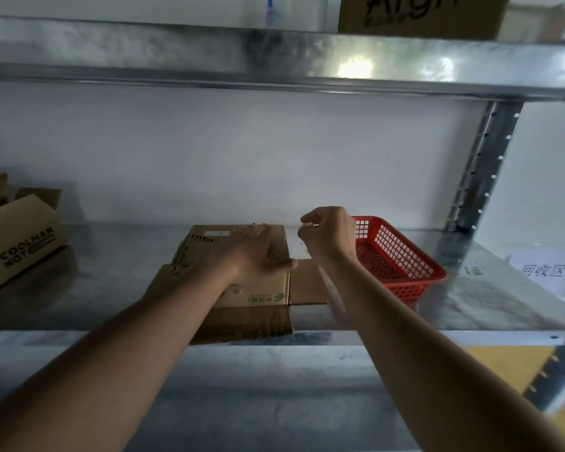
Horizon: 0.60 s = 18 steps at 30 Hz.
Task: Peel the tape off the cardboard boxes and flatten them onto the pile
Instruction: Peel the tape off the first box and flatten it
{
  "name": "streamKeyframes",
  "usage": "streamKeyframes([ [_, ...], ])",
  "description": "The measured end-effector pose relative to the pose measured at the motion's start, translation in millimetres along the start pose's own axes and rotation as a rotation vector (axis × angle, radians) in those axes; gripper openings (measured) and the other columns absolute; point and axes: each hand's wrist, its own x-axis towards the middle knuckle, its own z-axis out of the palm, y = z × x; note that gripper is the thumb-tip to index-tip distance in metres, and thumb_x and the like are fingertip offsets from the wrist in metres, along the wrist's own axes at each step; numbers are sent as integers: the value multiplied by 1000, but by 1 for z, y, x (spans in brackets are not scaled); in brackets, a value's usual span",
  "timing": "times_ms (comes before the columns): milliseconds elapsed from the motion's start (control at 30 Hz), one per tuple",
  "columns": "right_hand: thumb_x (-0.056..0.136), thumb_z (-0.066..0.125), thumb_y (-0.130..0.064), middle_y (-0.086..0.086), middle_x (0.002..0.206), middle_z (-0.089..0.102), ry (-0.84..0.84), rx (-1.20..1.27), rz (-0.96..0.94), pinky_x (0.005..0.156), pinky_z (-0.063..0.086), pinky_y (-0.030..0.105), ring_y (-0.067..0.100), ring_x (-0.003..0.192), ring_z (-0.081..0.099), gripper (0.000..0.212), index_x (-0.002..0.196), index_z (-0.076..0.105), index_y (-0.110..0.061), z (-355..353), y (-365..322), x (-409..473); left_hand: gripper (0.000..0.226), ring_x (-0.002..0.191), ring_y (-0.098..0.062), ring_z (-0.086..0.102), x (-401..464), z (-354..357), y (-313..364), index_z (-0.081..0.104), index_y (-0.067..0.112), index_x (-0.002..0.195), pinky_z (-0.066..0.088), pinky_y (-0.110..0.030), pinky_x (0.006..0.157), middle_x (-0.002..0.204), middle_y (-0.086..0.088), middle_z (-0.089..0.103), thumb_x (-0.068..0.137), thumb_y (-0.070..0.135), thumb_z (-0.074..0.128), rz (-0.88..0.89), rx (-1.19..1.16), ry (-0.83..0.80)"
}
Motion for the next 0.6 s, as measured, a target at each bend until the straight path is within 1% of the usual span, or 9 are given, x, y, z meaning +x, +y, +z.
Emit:
streamKeyframes([
  [67, 83, 72, -7, 2, 101, 77, 26, -56, 11, 71, 56, 29, 17, 87, 69, 20, 99, 81, -16, -16, 12, 4, 85, 122, -32, 56, 3, 1, 12, 49, 16, 136, 51, -49, 99, 136, -12, 58, 86, 84, 51, 14, -2, 1],
  [133, 85, 74, -11, -1, 94, 76, 30, -137, 50, 59, 51, 24, 13, 75, 66, 14, 94, 80, -20, -32, 24, 7, 83, 120, -28, 55, 3, 3, 22, 46, 21, 138, 51, -45, 93, 136, -7, 56, 85, 85, 51, 19, -1, 5],
  [167, 86, 73, -12, -1, 89, 75, 23, -186, 75, 56, 52, 26, 14, 69, 65, 11, 90, 79, -21, -40, 28, 8, 81, 119, -26, 55, 3, 5, 27, 46, 23, 137, 51, -44, 92, 135, -5, 56, 84, 85, 51, 21, -6, 8],
  [233, 86, 69, -10, 3, 84, 74, 1, -273, 120, 60, 60, 35, 19, 66, 66, 11, 84, 76, -18, -53, 37, 9, 81, 117, -24, 56, 4, 7, 34, 48, 26, 137, 52, -43, 91, 134, -3, 58, 83, 86, 52, 18, -34, 17],
  [300, 88, 67, -10, 8, 87, 74, -40, -322, 163, 64, 63, 38, 24, 69, 69, 8, 88, 74, -12, -63, 45, 10, 87, 121, -24, 56, 5, 9, 39, 46, 26, 143, 53, -46, 96, 138, -2, 57, 81, 86, 53, -4, -59, 15],
  [367, 90, 68, -12, 12, 92, 73, -105, -349, 197, 65, 62, 35, 27, 73, 71, 10, 98, 72, -8, -69, 51, 10, 93, 127, -26, 54, 5, 10, 43, 42, 25, 148, 52, -49, 101, 143, -3, 55, 80, 88, 52, -25, -51, 12],
  [433, 92, 67, -11, 13, 95, 72, -165, -356, 210, 61, 56, 31, 27, 76, 71, 14, 105, 70, -5, -73, 57, 10, 96, 130, -27, 52, 5, 11, 46, 39, 23, 151, 50, -50, 103, 146, -5, 53, 80, 89, 49, -40, -17, 7],
  [533, 94, 63, -7, 14, 94, 71, -200, -343, 213, 59, 50, 30, 28, 80, 71, 12, 103, 69, -1, -74, 62, 9, 96, 133, -29, 50, 5, 12, 49, 37, 22, 151, 48, -51, 105, 147, -7, 51, 82, 88, 47, -56, 2, 8],
  [600, 97, 60, -8, 12, 89, 69, -199, -340, 201, 56, 48, 28, 24, 74, 68, 11, 96, 67, 0, -74, 65, 10, 97, 135, -31, 47, 4, 13, 50, 36, 21, 152, 47, -54, 107, 149, -9, 48, 83, 88, 46, -64, 5, 0],
])
